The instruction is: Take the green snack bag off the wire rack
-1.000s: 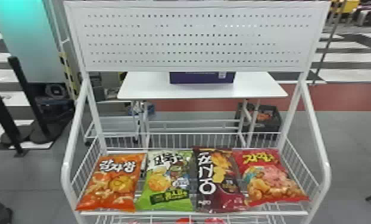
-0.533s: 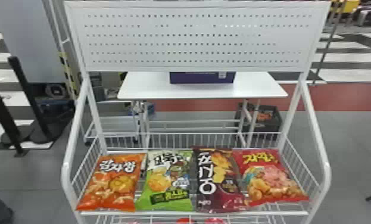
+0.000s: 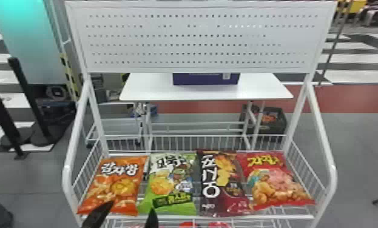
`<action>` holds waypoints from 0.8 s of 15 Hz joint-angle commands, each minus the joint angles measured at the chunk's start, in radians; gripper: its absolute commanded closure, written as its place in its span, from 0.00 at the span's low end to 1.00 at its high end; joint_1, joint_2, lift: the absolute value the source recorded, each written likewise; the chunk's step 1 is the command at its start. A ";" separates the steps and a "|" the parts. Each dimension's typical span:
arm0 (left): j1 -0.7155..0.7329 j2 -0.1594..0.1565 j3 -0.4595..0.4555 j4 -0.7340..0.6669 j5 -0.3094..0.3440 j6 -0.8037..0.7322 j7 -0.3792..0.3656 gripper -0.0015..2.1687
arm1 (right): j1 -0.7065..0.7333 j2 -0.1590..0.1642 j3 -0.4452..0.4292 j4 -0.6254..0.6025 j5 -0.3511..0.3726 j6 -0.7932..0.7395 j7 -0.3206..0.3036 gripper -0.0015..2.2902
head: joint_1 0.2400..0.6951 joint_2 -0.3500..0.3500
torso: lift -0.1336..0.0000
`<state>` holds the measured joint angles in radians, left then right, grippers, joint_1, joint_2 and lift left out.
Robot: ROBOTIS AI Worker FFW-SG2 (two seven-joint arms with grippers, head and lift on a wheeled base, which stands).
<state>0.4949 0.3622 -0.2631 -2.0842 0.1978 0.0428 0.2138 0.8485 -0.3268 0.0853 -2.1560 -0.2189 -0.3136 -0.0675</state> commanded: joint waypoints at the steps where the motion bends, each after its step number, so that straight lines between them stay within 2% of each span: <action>1: -0.145 -0.039 -0.084 0.065 -0.011 0.122 0.002 0.02 | -0.003 0.003 0.005 0.007 0.006 0.000 0.000 0.08 | 0.57 0.50 | 1.00; 7: -0.403 -0.138 -0.212 0.289 -0.012 0.248 0.007 0.02 | -0.009 0.011 0.010 0.013 0.016 0.003 0.000 0.08 | 0.57 0.50 | 1.00; 10: -0.486 -0.163 -0.234 0.386 -0.012 0.285 0.010 0.03 | -0.009 0.005 0.008 0.013 0.013 0.000 0.000 0.08 | 0.57 0.50 | 1.00; 12: -0.509 -0.167 -0.232 0.434 -0.012 0.285 0.012 0.03 | -0.009 0.002 0.007 0.013 0.010 0.000 0.000 0.08 | 0.57 0.50 | 1.00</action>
<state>0.0038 0.1982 -0.4964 -1.6850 0.1852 0.3247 0.2247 0.8387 -0.3224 0.0935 -2.1418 -0.2067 -0.3124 -0.0680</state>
